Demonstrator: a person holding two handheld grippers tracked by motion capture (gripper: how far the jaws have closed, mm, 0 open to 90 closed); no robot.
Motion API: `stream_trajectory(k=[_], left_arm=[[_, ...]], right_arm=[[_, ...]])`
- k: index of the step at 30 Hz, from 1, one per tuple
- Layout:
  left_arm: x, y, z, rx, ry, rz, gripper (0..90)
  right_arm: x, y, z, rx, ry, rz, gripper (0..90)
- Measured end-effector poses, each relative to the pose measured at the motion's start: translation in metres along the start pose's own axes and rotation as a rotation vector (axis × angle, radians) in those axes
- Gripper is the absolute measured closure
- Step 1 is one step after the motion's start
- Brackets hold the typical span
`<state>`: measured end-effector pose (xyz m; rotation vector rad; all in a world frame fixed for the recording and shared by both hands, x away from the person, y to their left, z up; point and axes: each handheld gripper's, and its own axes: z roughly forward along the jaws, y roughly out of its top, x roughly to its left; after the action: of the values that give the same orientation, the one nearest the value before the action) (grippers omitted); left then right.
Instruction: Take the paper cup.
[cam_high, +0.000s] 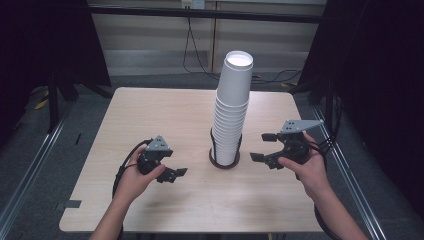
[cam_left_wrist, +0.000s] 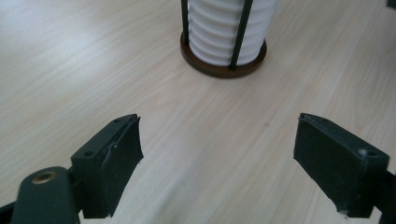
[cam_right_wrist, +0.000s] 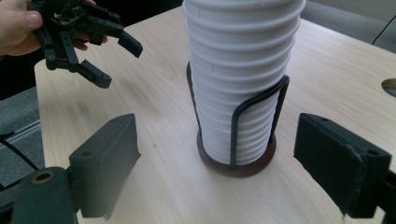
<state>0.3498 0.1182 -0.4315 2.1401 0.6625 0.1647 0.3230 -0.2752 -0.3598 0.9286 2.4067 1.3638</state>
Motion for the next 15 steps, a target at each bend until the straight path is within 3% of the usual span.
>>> stream_trajectory(k=[6, 15], left_arm=[[-0.002, 0.021, -0.007, -0.022, -0.003, 0.02, 15.0], [-0.004, 0.036, -0.012, -0.026, -0.015, 0.03, 14.9]], right_arm=[[0.0, 0.015, 0.004, -0.004, -0.011, -0.025, 13.5], [0.0, 0.021, 0.006, -0.01, -0.011, -0.026, 13.5]])
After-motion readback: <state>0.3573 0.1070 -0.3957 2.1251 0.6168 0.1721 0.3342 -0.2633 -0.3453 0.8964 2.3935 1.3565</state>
